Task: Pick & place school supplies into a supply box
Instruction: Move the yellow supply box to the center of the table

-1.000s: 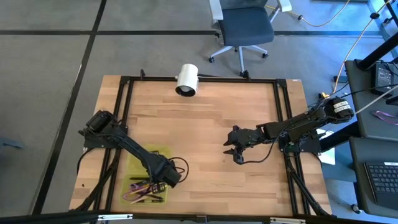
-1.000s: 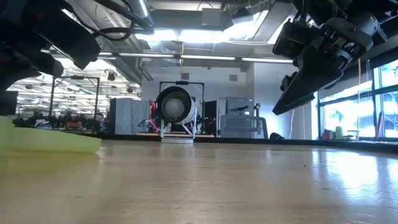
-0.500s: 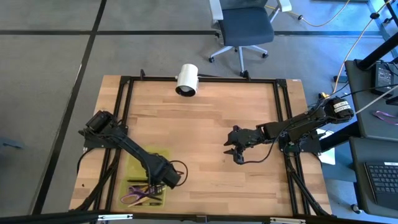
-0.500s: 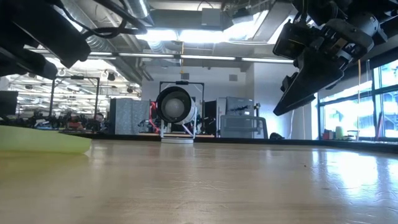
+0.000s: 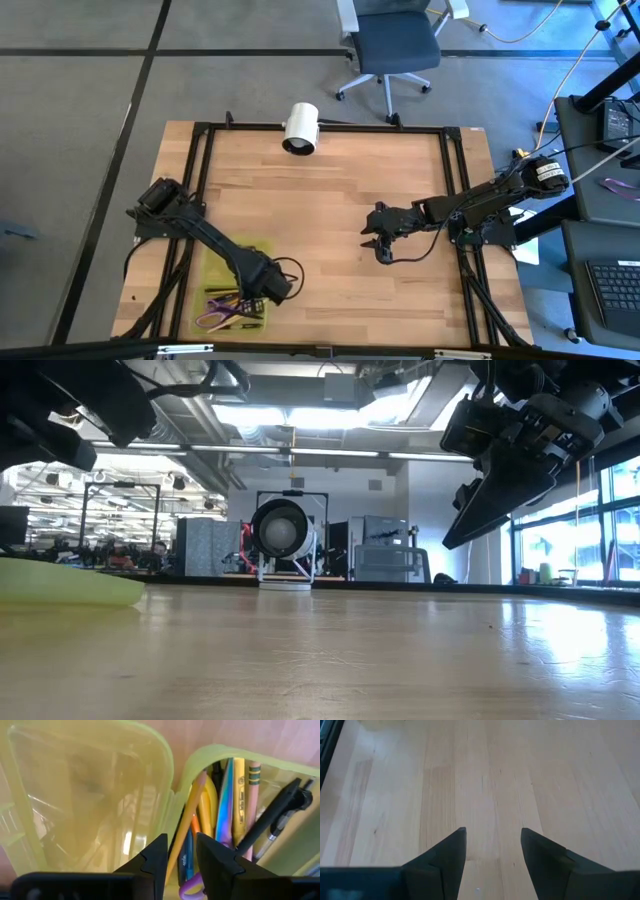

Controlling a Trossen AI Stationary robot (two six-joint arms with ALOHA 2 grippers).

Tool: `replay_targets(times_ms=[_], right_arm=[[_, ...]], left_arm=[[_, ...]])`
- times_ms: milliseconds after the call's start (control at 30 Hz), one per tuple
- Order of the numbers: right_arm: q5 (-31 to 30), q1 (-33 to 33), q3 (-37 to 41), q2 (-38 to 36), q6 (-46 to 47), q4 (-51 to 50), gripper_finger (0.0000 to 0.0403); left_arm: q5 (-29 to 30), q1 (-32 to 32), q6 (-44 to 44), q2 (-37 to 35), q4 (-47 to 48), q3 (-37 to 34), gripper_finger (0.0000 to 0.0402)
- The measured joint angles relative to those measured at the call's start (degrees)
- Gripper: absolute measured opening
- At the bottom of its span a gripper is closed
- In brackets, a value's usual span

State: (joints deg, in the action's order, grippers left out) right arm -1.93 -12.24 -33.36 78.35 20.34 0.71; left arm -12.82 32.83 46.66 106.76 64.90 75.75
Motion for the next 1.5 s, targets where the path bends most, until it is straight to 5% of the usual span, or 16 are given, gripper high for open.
replay_targets(times_ms=[300, 600, 767, 1500], right_arm=[[0.00, 0.00, 0.00, 0.00, 0.13, 0.01, 0.0192], [0.00, 0.00, 0.00, 0.00, -0.01, 0.02, 0.0192], [0.00, 0.01, 0.00, 0.00, -1.13, 0.02, 0.0192], [0.00, 0.01, 0.00, 0.00, -1.11, 0.07, 0.0192]], left_arm=[[0.79, 0.95, 1.76, 0.00, 0.02, 0.02, 0.0103], [1.09, 1.04, 6.62, 0.00, -0.38, 0.02, 0.0212], [1.14, 1.57, 9.42, 0.00, -0.47, 0.02, 0.0234], [2.70, 3.51, 7.04, -0.04, 1.84, -3.48, 0.0125]])
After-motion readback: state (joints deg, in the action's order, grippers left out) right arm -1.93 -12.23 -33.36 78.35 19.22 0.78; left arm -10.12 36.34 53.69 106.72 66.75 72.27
